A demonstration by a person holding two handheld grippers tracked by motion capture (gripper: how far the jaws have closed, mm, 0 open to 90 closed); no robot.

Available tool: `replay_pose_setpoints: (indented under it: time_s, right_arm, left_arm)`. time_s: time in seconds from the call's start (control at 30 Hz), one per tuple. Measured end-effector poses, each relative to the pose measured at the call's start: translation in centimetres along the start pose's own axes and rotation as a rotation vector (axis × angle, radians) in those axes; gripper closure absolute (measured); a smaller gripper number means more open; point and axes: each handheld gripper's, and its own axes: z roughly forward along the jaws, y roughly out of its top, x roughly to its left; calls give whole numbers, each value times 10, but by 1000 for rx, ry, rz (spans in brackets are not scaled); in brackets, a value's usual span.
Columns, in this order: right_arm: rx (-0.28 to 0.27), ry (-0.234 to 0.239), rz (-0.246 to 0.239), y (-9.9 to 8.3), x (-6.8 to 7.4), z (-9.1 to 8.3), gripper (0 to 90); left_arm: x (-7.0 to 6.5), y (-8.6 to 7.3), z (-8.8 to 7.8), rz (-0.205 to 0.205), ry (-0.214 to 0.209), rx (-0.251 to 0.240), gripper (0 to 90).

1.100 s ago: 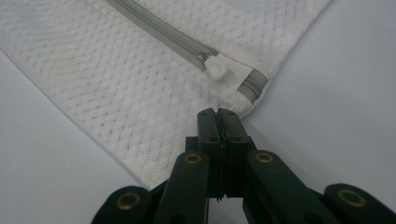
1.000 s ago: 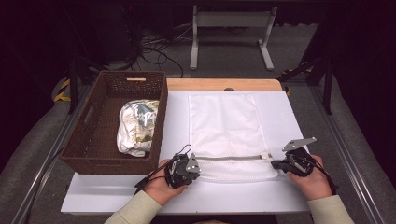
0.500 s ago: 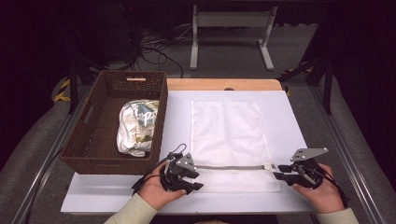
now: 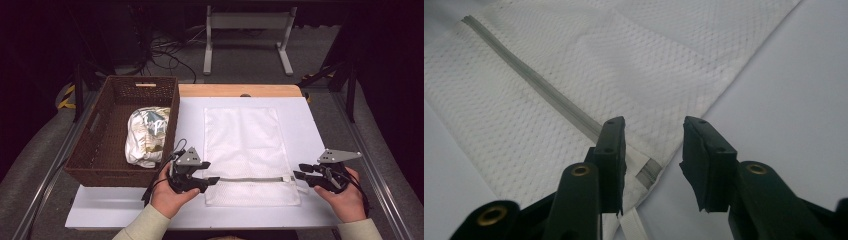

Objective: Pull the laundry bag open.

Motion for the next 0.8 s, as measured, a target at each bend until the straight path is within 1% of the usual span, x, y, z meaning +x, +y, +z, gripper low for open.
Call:
replay_pose_setpoints:
  time_s: [0.03, 0.13, 0.17, 0.2, 0.23, 0.27, 0.3, 0.37, 0.4, 0.47, 0.57, 0.6, 0.63, 0.73, 0.8]
  right_arm:
    - [2, -5, 10, 2, -1, 1, 593]
    - [9, -27, 33, 4, -4, 3, 575]
    - [8, -25, 45, 5, -6, 3, 578]
    - [12, -24, 61, 5, -7, 3, 596]
    - [13, -34, 68, 6, -8, 4, 617]
    - [13, -34, 68, 6, -8, 4, 617]
    - [15, -40, 84, 5, -10, 5, 644]
    - [41, -39, 101, 3, -13, 8, 655]
    - [53, -37, 104, 2, -13, 10, 657]
    - [72, -48, 105, 1, -14, 13, 645]
    - [88, -50, 112, 0, -13, 16, 619]
    - [101, -51, 112, 0, -12, 18, 609]
    - [101, -51, 112, 0, -12, 18, 609]
    - [127, -42, 127, -1, -10, 24, 571]
    - [138, -42, 117, -1, -8, 28, 560]
  left_arm:
    - [2, 3, 1, -19, 21, -10, 416]
    - [7, 9, 5, -25, 47, -19, 417]
    - [8, 12, 7, -27, 59, -19, 417]
    - [9, 15, 9, -22, 66, -22, 417]
    - [9, 15, 9, -22, 66, -22, 417]
    - [10, 17, 10, -17, 73, -32, 417]
    - [12, 18, 11, -21, 80, -40, 417]
    - [13, 18, 11, -26, 84, -40, 417]
    - [14, 17, 11, -25, 89, -36, 417]
    - [14, 16, 11, -25, 95, -30, 417]
    - [12, 15, 12, -10, 107, -26, 415]
    - [12, 15, 12, -6, 108, -25, 415]
    - [12, 15, 12, -6, 108, -25, 413]
    - [10, 13, 14, 5, 114, -18, 412]
    - [10, 13, 15, 6, 114, -13, 409]
